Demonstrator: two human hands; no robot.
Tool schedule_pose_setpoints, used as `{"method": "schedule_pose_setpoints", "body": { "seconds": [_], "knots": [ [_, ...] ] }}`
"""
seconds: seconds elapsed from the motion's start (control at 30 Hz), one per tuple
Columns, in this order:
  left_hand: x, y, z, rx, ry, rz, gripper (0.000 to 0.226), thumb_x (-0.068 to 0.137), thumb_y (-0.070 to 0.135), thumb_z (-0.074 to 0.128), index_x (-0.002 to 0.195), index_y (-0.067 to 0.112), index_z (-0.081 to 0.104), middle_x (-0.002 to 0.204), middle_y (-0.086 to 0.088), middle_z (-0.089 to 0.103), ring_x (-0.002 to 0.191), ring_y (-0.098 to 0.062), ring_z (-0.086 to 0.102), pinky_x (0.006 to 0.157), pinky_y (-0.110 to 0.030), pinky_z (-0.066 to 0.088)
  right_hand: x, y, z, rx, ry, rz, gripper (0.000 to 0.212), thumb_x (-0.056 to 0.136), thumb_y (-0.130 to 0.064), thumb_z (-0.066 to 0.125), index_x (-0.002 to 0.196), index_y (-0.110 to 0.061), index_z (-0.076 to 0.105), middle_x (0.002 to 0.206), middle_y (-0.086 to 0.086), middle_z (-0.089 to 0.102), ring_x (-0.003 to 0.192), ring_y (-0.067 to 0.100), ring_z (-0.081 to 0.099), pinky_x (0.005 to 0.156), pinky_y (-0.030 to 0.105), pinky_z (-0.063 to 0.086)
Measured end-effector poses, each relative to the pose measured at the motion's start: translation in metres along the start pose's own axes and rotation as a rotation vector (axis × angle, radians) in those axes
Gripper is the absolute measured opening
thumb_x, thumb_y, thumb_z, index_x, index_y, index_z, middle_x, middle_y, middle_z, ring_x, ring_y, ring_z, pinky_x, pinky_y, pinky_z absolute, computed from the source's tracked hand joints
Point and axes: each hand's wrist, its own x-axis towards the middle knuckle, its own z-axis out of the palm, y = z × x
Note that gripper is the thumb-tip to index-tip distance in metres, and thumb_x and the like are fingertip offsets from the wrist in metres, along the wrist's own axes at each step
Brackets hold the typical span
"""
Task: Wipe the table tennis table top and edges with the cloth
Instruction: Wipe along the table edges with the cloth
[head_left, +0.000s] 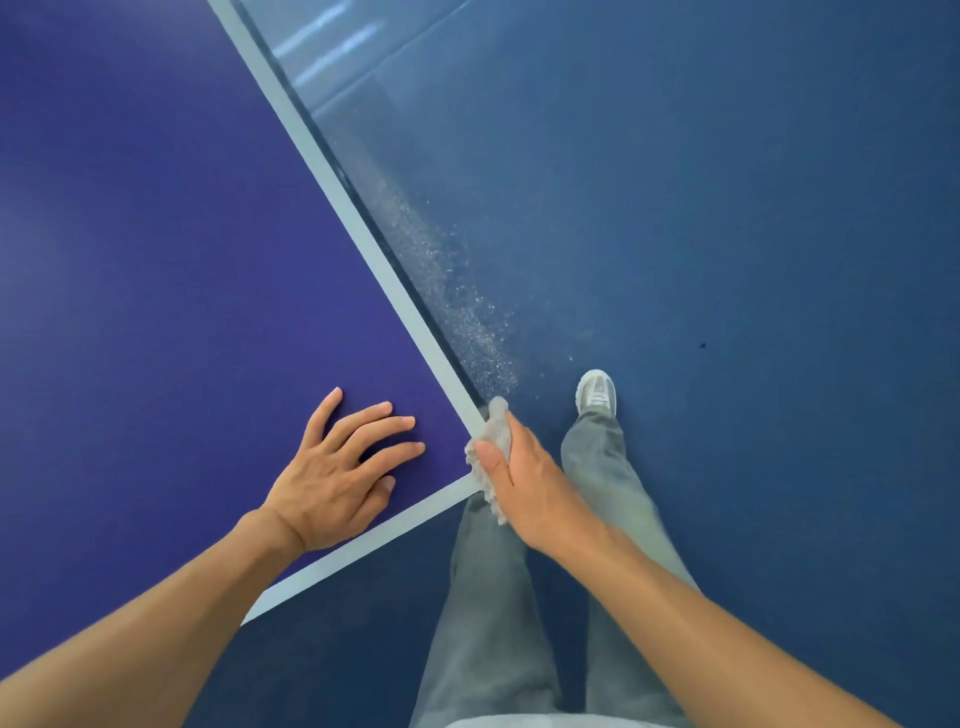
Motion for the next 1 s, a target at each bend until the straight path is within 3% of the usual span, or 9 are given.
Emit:
{"method": "schedule_pose_setpoints", "body": {
  "seconds": [0.13,0.27,0.33,0.43,0.57,0.73,0.87,1.0],
  "knots": [
    [0.037,0.0,-0.015,0.065,0.141,-0.203,0.037,0.096,0.027,0.053,0.132,0.019,0.057,0.14,-0.009,0.055,0.128,-0.033,0.053,0.121,-0.059,0.025,0.037,-0.035,-0.004,-0.091,0.045,-0.073,0.071,0.108,-0.057,0.035,0.164,-0.017,0.018,0.157,0.007,0.043,0.143,0.026,0.044,0.117,0.046,0.036],
    [0.097,-0.026,-0.031,0.105,0.233,-0.583,0.045,0.097,0.028,0.052,0.141,0.018,0.053,0.147,-0.012,0.047,0.137,-0.034,0.045,0.124,-0.06,0.013,0.095,-0.087,-0.01,-0.033,0.063,-0.169,0.078,0.108,-0.054,0.039,0.166,-0.013,0.009,0.164,0.014,0.033,0.149,0.029,0.037,0.12,0.047,0.034],
    [0.125,-0.048,-0.037,0.132,0.2,-0.669,0.047,0.099,0.031,0.048,0.146,0.022,0.049,0.152,-0.012,0.041,0.143,-0.033,0.037,0.125,-0.063,0.007,0.105,-0.097,-0.011,-0.009,0.06,-0.19,0.079,0.108,-0.054,0.041,0.166,-0.012,0.007,0.166,0.014,0.03,0.15,0.029,0.034,0.121,0.048,0.033],
    [0.163,-0.091,-0.047,0.121,0.157,-0.768,0.046,0.102,0.036,0.04,0.148,0.031,0.044,0.157,-0.009,0.033,0.15,-0.03,0.026,0.122,-0.069,0.003,0.088,-0.084,-0.013,0.026,0.031,-0.178,0.081,0.107,-0.057,0.039,0.167,-0.015,0.004,0.168,0.008,0.027,0.152,0.024,0.031,0.122,0.043,0.032],
    [0.201,-0.126,-0.056,-0.061,0.199,-1.001,0.046,0.101,0.042,0.03,0.146,0.043,0.041,0.165,-0.002,0.022,0.155,-0.024,0.014,0.122,-0.068,-0.002,0.052,-0.044,-0.021,-0.014,-0.083,-0.077,0.084,0.102,-0.066,0.03,0.168,-0.022,0.001,0.168,0.0,0.029,0.151,0.019,0.031,0.121,0.046,0.035],
    [0.206,-0.122,-0.05,-0.111,0.33,-1.097,0.052,0.103,0.035,0.023,0.153,0.04,0.037,0.166,0.01,0.025,0.156,-0.015,0.015,0.127,-0.057,-0.001,0.042,-0.042,-0.023,-0.036,-0.124,-0.02,0.078,0.106,-0.059,0.032,0.167,-0.023,0.0,0.161,0.005,0.036,0.144,0.025,0.044,0.115,0.049,0.042],
    [0.202,-0.127,-0.048,-0.16,0.426,-1.107,0.055,0.103,0.031,0.024,0.153,0.029,0.045,0.164,0.012,0.034,0.155,-0.01,0.022,0.128,-0.051,0.001,0.1,-0.1,-0.022,-0.048,-0.054,-0.097,0.078,0.108,-0.054,0.033,0.167,-0.017,-0.001,0.172,0.003,0.019,0.156,0.02,0.024,0.126,0.042,0.025],
    [0.202,-0.133,-0.045,-0.153,0.47,-1.088,0.053,0.102,0.027,0.026,0.149,0.026,0.051,0.162,0.011,0.039,0.154,-0.011,0.026,0.128,-0.052,0.004,0.186,-0.177,-0.027,0.013,-0.049,-0.202,0.078,0.109,-0.053,0.035,0.167,-0.013,0.002,0.167,0.014,0.027,0.143,0.037,0.045,0.115,0.055,0.042]
  ]
}}
